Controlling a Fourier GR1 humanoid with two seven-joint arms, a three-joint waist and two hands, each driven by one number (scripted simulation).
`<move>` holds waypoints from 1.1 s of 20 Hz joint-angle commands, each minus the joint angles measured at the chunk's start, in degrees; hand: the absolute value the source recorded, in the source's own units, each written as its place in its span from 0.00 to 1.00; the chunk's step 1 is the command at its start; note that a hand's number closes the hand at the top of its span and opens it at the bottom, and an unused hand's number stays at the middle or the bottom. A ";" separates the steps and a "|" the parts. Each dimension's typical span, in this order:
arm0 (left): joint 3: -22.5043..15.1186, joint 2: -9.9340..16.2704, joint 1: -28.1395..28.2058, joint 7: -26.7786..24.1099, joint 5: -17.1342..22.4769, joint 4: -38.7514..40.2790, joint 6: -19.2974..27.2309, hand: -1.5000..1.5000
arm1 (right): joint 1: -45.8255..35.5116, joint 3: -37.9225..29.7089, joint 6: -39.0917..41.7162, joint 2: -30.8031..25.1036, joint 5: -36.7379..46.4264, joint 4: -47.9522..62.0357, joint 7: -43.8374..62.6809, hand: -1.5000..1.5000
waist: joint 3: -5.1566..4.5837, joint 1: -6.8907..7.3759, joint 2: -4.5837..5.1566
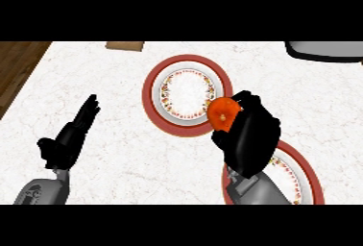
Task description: Pick the squash from the plate and place it in the plate
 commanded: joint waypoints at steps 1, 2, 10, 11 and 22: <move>-0.52 -0.78 -0.29 -0.21 0.03 -0.04 -0.14 0.50 | -6.92 -6.04 -8.60 0.81 -2.29 5.87 12.88 1.00 | 0.11 1.23 0.29; -0.55 -0.86 0.30 -0.73 -0.12 0.35 -0.11 0.50 | -8.12 -7.40 -8.37 0.81 -3.67 6.90 13.68 0.00 | 0.06 1.17 0.15; -0.99 -0.98 -0.06 -0.07 -0.19 0.19 -0.60 0.50 | -14.38 -15.89 -15.95 0.82 -9.43 17.79 13.41 0.00 | 0.11 1.93 0.17; -1.06 -0.91 -0.42 -0.03 -0.21 0.53 -0.88 0.50 | -15.01 -15.22 -18.51 0.82 -8.94 17.86 13.13 0.00 | 0.10 1.85 0.10; 0.16 -1.19 -0.43 -0.72 -0.74 2.40 0.73 0.50 | -9.15 -18.56 -42.74 0.83 -9.08 11.23 6.80 0.00 | 0.17 -2.03 -1.04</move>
